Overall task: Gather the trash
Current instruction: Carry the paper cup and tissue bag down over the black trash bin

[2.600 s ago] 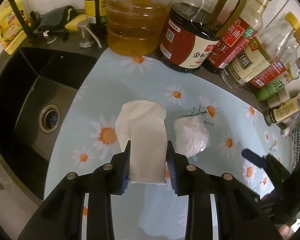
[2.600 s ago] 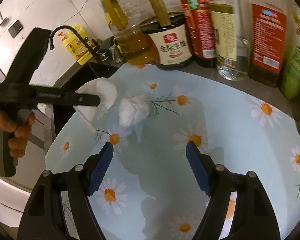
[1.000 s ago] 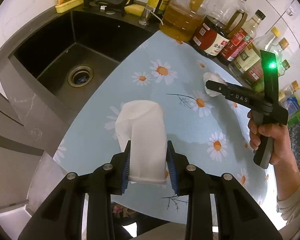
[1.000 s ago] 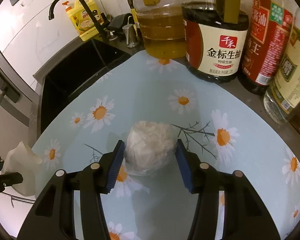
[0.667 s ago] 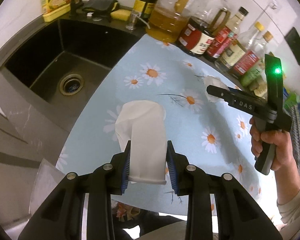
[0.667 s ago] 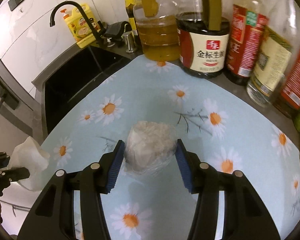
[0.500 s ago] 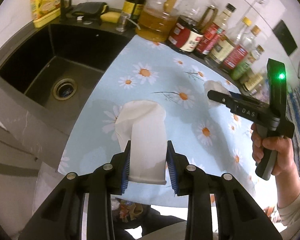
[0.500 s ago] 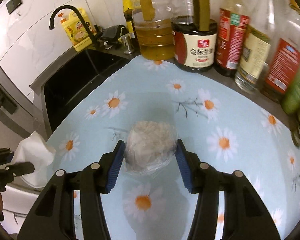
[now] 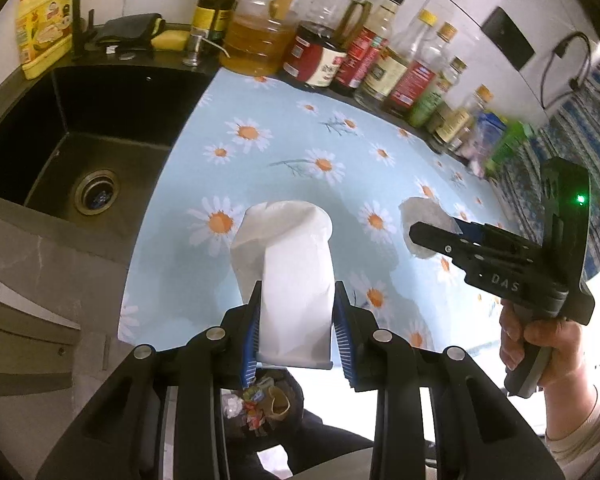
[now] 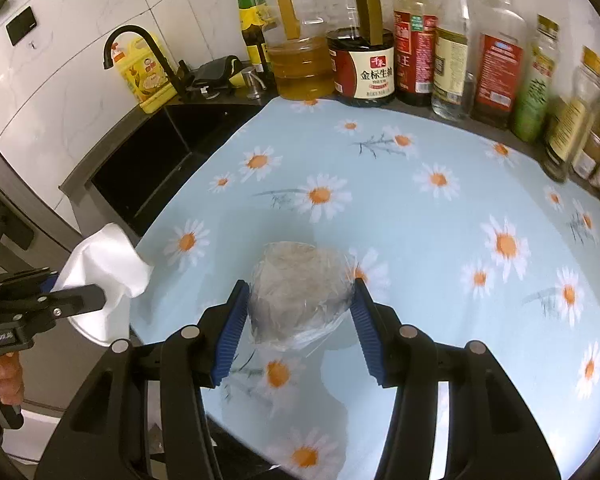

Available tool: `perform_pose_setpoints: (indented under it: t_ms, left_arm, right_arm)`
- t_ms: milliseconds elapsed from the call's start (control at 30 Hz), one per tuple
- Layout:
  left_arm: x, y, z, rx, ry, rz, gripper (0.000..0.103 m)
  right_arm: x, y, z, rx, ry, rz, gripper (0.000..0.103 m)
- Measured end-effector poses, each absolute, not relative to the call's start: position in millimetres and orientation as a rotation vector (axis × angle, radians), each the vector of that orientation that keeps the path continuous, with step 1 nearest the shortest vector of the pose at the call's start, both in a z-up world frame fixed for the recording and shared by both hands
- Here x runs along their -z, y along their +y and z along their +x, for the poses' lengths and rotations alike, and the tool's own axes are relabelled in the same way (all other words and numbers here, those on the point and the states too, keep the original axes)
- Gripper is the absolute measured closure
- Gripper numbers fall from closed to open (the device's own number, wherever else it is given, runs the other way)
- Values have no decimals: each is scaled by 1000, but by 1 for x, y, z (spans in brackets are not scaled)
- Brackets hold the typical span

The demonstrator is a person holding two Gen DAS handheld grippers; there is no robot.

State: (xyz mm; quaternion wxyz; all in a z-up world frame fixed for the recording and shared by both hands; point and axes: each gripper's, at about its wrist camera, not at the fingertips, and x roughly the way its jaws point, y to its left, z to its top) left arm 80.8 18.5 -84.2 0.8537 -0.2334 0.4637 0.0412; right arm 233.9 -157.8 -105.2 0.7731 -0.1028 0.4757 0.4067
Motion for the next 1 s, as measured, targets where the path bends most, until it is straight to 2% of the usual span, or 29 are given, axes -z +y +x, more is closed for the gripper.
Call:
perform_pose_setpoints:
  t_ms: [333, 1000]
  left_arm:
    - [87, 7, 45, 10, 992, -442, 72]
    - [128, 2, -28, 62, 1076, -452, 72]
  right_arm:
    - [104, -173, 171, -853, 1026, -181, 51]
    - [149, -169, 74, -937, 1126, -176, 51]
